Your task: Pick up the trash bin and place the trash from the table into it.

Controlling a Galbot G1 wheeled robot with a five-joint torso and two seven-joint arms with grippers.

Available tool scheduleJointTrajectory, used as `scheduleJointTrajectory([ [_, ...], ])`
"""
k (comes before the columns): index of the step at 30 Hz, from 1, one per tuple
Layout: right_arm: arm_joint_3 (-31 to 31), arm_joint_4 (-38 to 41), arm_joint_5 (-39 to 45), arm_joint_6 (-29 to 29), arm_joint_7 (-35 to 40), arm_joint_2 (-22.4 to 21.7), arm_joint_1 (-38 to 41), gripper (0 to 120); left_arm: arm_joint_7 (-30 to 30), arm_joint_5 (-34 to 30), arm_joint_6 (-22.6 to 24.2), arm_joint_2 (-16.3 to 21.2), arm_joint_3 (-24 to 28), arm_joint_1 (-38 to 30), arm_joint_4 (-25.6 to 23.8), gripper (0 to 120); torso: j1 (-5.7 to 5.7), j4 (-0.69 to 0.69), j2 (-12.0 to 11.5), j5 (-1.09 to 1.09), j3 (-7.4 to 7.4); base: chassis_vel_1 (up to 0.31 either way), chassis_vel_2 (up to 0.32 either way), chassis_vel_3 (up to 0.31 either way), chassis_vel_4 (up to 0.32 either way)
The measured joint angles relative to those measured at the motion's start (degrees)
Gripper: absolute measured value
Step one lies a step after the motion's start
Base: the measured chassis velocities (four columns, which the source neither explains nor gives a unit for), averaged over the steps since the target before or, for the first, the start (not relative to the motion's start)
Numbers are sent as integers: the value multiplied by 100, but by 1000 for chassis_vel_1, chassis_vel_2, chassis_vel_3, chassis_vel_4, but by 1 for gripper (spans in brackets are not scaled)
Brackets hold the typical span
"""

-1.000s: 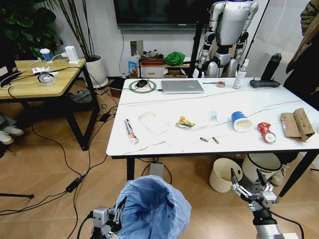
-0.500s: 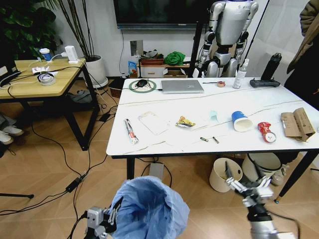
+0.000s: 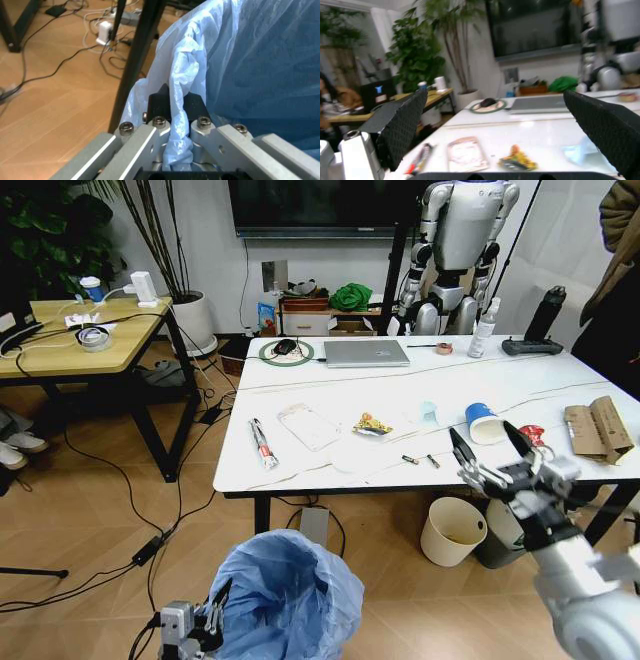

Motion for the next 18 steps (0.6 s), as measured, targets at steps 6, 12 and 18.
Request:
scheduleJointTrajectory([
  [6, -1084, -375, 631, -580, 311, -233, 1425, 100, -101, -137, 174, -31, -380, 295, -238, 0, -1, 1, -6, -1, -2, 0, 0, 0, 0],
  [12, -2057, -857, 480, -646, 52, -229, 2025, 100, -121, -125, 207, -118, -562, 428, -274, 0, -3, 1, -9, -2, -4, 0, 0, 0, 0],
  [18, -2740, -1213, 108, -653, -293, -201, 2436, 100, -126, -74, 229, -318, -562, 415, -304, 0, -5, 0, -10, -3, -6, 0, 0, 0, 0],
])
